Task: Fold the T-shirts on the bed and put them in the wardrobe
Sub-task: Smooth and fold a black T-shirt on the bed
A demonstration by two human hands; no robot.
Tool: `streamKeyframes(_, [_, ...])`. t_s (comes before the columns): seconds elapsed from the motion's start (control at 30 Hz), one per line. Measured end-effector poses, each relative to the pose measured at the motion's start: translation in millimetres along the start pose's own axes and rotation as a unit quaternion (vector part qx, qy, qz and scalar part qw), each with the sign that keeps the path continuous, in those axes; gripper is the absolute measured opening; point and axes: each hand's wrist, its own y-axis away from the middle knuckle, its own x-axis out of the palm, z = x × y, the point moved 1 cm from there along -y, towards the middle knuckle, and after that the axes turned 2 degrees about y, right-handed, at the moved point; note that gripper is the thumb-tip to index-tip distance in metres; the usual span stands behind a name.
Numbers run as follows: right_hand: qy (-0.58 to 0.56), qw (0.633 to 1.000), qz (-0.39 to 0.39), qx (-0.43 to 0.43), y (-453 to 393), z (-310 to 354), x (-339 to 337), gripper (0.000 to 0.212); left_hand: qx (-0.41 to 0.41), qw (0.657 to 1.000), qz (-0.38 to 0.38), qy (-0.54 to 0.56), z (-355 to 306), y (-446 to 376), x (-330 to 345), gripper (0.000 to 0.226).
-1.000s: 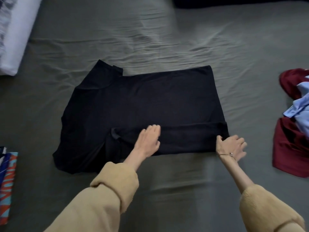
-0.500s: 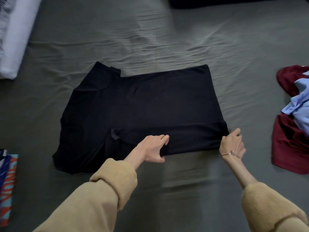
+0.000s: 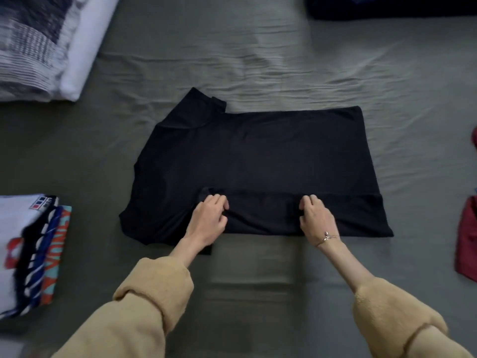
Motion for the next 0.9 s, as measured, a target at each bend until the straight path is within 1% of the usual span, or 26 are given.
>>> streamKeyframes(0.1, [-0.024, 0.996, 0.033, -0.074, -3, 43, 7, 0.020, -0.039, 0.996, -0.073, 0.028, 25, 18, -12, 0.016])
streamKeyframes(0.17, [-0.038, 0.990, 0.070, -0.114, -2, 72, 13, 0.023, -0.056, 0.993, -0.101, 0.025, 40, 30, -18, 0.018])
streamKeyframes(0.23, [-0.057, 0.980, 0.107, -0.155, 2, 99, 17, 0.030, -0.089, 0.988, -0.120, 0.028, 54, 42, -22, 0.021])
streamKeyframes(0.3, [-0.055, 0.969, 0.138, -0.198, 7, 128, 24, 0.042, -0.147, 0.979, -0.138, 0.037, 74, 55, -28, 0.026])
streamKeyframes(0.33, [-0.041, 0.965, 0.142, -0.215, 9, 137, 27, 0.049, -0.176, 0.974, -0.140, 0.037, 83, 61, -30, 0.029])
streamKeyframes(0.37, [-0.024, 0.963, 0.130, -0.236, 12, 146, 30, 0.057, -0.197, 0.971, -0.131, 0.031, 93, 66, -31, 0.033])
streamKeyframes(0.43, [0.028, 0.952, 0.054, -0.300, 17, 162, 39, 0.075, -0.203, 0.975, -0.083, 0.014, 114, 76, -35, 0.043])
streamKeyframes(0.5, [0.085, 0.937, 0.021, -0.337, 18, 174, 47, 0.090, -0.188, 0.982, -0.019, 0.028, 132, 81, -40, 0.054])
streamKeyframes(0.53, [0.115, 0.926, 0.025, -0.357, 18, 178, 50, 0.091, -0.178, 0.983, 0.009, 0.043, 138, 82, -42, 0.059])
streamKeyframes(0.6, [0.169, 0.901, 0.035, -0.397, 16, 187, 53, 0.079, -0.159, 0.983, 0.041, 0.081, 149, 82, -47, 0.066])
streamKeyframes(0.67, [0.189, 0.889, 0.011, -0.417, 14, 192, 56, 0.059, -0.149, 0.981, 0.057, 0.110, 157, 82, -50, 0.065])
streamKeyframes(0.73, [0.172, 0.889, -0.047, -0.422, 10, 193, 58, 0.040, -0.141, 0.980, 0.070, 0.121, 162, 82, -49, 0.060])
streamKeyframes(0.8, [0.123, 0.891, -0.139, -0.414, 0, 199, 62, 0.023, -0.130, 0.980, 0.088, 0.124, 167, 79, -49, 0.058])
streamKeyframes(0.83, [0.102, 0.894, -0.168, -0.402, -6, 203, 59, 0.019, -0.129, 0.978, 0.097, 0.132, 167, 77, -49, 0.058])
streamKeyframes(0.9, [0.079, 0.904, -0.200, -0.370, -22, 220, 51, 0.020, -0.138, 0.970, 0.119, 0.162, 172, 73, -52, 0.054])
